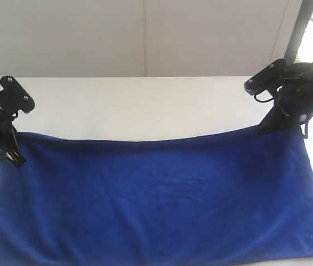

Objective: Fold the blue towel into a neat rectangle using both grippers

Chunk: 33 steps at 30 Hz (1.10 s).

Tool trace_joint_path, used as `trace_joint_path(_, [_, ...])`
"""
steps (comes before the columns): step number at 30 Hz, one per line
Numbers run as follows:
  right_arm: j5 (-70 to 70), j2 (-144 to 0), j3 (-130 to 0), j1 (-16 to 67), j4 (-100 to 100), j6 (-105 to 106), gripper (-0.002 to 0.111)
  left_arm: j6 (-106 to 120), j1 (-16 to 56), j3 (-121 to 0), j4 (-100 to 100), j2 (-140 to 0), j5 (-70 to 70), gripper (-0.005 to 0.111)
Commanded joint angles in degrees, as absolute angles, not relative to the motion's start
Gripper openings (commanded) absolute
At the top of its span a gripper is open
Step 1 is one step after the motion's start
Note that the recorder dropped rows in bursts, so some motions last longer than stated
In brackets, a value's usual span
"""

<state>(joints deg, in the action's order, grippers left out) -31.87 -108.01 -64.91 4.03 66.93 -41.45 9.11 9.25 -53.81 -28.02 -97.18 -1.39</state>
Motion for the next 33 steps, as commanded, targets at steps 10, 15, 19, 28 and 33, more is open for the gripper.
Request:
trace_joint_path(10, [-30.66, -120.12, -74.86, 2.68, 68.99, -42.23, 0.003, 9.45, 8.11, -58.74, -28.37, -107.99, 4.86, 0.0])
trace_joint_path(15, [-30.66, -120.44, -74.86, 2.68, 69.13, -42.64, 0.033, 9.45, 7.43, -59.75, -28.37, -109.29, 2.69, 0.017])
trace_joint_path(19, [-33.78, -120.44, -74.86, 2.68, 71.31, -45.51, 0.049, 9.05, 5.74, -60.71, -28.37, -109.29, 2.67, 0.041])
trace_joint_path(28, [-35.7, -115.34, -74.86, 2.79, 71.44, -46.61, 0.049, 8.91, 4.83, -65.75, -28.37, -109.16, 1.57, 0.064])
trace_joint_path(33, [-34.41, -111.17, -74.73, 2.79, 66.63, -43.62, 0.049, 8.91, 4.7, -68.11, -28.37, -108.6, 1.28, 0.064])
